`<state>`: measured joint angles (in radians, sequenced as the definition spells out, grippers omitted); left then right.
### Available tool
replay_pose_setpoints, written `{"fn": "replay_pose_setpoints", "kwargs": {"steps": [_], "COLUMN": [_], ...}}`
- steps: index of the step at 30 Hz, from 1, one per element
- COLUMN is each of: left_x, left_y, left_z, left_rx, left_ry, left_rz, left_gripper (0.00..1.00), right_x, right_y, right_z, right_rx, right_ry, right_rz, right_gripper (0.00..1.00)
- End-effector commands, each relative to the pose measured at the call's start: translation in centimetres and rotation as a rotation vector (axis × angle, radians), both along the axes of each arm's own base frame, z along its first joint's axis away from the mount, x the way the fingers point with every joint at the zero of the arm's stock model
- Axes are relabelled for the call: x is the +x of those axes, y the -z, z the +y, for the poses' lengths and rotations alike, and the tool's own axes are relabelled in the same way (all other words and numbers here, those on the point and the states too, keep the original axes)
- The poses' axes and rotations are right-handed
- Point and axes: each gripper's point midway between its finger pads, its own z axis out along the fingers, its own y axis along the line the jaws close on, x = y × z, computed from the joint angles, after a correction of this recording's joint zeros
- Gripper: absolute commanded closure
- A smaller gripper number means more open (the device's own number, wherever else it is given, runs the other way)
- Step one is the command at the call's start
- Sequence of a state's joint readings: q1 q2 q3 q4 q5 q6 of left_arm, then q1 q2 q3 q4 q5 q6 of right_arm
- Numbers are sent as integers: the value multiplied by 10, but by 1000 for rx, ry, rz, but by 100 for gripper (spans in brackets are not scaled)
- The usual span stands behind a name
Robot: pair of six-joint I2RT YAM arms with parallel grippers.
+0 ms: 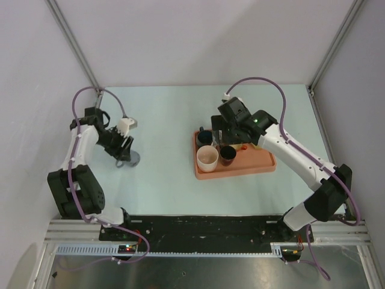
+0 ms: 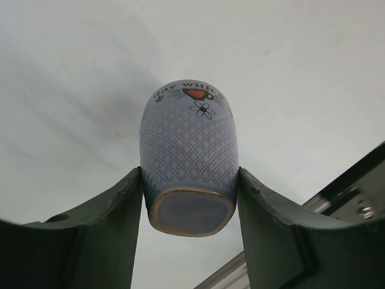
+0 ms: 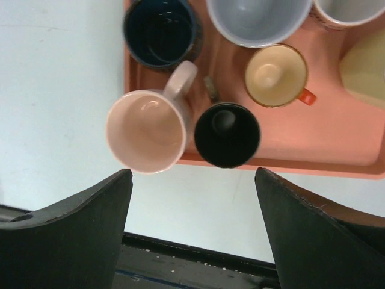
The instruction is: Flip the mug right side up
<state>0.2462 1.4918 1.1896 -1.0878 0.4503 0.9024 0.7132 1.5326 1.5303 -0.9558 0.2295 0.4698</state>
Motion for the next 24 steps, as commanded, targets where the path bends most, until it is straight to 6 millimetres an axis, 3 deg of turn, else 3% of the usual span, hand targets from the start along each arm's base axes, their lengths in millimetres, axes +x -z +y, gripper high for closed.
{"fn": "replay_pose_setpoints", "kwargs": {"steps": [1,4,7,11,14,19,24], "left_x": [29,37,37,23,6,-19,-29], "left_y": [-55,-94,-135,-200,-236,-277,-293], "left_z": [-52,-81,-109,-152,-175,-194,-204], "left_rx": [-178,-226,-308,-455,-535,-620,-661], "left_ry": [-97,-64,-19,68,150,244,297], "left_rz": [-75,-150,-222,-303,-351,-405,-418], "left_gripper": [100,100,100,100,100,100,100], "right_x": [1,-6,-13,-10,-2,4,-6], "right_y": [-51,-81,-123,-168,-186,-201,-213], "right_z": [34,68,105,125,134,157,177], "right_rx": [216,415,659,884,999,1150,1260], "right_ry": [-66,-154,-265,-324,-327,-358,-427], "right_rz": [-92,-114,-149,-202,-200,-124,-41], "right_gripper": [13,12,8,1,1,1,8]}}
